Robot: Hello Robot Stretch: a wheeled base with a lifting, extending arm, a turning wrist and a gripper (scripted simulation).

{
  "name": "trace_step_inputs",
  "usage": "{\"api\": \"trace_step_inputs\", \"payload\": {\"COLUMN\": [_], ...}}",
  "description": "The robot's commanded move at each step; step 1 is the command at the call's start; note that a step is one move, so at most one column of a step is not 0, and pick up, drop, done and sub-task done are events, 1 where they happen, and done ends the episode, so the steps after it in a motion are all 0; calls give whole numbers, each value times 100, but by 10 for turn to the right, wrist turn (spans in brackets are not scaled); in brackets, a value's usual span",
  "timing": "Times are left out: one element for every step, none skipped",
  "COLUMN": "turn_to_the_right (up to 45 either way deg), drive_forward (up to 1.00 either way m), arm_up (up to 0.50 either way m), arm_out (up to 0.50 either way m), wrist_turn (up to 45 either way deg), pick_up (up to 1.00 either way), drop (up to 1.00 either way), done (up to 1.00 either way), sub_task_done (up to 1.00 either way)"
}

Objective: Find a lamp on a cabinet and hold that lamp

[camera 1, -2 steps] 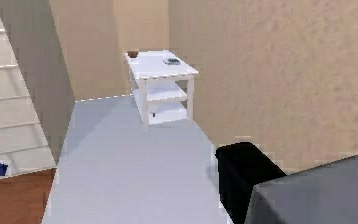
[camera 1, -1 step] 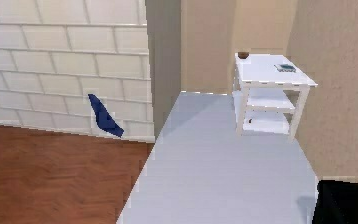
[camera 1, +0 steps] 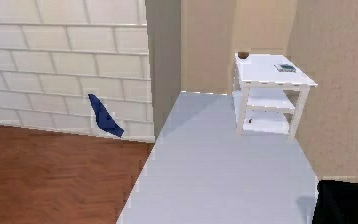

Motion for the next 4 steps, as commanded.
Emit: {"api": "trace_step_inputs", "payload": {"turn_to_the_right": [0,0,0,0], "drive_forward": [0,0,0,0], "arm_up": [38,0,0,0], "arm_out": [0,36,0,0], "wrist_turn": [0,0,450,450], "pick_up": [0,0,0,0], "drop": [0,0,0,0], "done": [0,0,0,0], "sub_task_done": [0,0,0,0]}}
